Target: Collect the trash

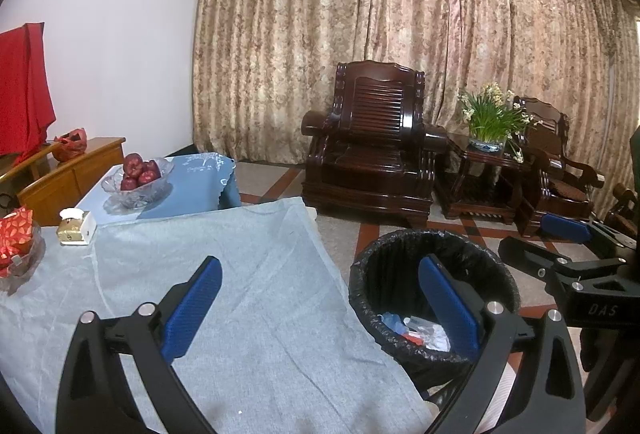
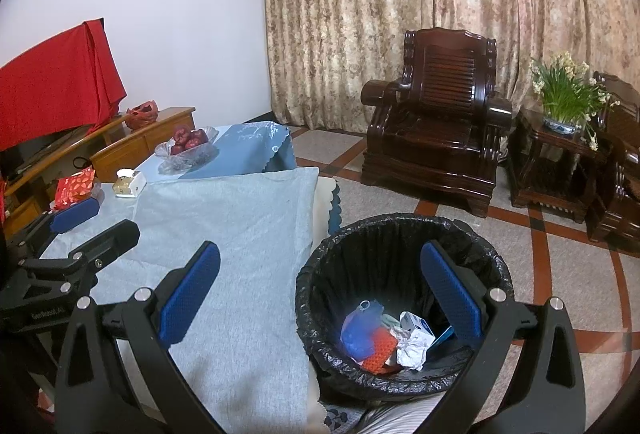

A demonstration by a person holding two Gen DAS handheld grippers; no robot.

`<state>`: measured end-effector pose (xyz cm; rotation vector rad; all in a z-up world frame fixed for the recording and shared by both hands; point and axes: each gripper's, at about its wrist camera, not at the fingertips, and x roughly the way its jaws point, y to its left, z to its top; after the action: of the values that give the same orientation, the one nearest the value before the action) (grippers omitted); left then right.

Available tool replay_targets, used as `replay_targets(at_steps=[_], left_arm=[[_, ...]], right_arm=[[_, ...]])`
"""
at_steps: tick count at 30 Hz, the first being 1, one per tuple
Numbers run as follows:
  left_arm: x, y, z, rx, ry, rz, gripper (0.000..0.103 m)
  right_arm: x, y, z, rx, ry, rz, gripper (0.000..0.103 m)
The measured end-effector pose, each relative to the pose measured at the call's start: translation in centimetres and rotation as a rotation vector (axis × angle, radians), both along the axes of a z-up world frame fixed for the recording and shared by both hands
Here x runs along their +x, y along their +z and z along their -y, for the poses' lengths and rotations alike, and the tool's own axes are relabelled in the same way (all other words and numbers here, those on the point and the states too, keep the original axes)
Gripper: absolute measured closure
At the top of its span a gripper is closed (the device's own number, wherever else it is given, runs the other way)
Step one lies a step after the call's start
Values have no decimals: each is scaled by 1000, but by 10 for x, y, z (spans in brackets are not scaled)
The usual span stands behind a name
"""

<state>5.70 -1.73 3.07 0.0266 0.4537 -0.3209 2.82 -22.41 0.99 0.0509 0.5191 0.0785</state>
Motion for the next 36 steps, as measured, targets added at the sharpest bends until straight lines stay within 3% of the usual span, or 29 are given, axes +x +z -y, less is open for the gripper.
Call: replay_targets(at_steps=[36], left_arm=[[3, 3, -5, 1, 0, -2, 6]], right_arm=[[1, 1, 0, 0, 1, -1, 5]])
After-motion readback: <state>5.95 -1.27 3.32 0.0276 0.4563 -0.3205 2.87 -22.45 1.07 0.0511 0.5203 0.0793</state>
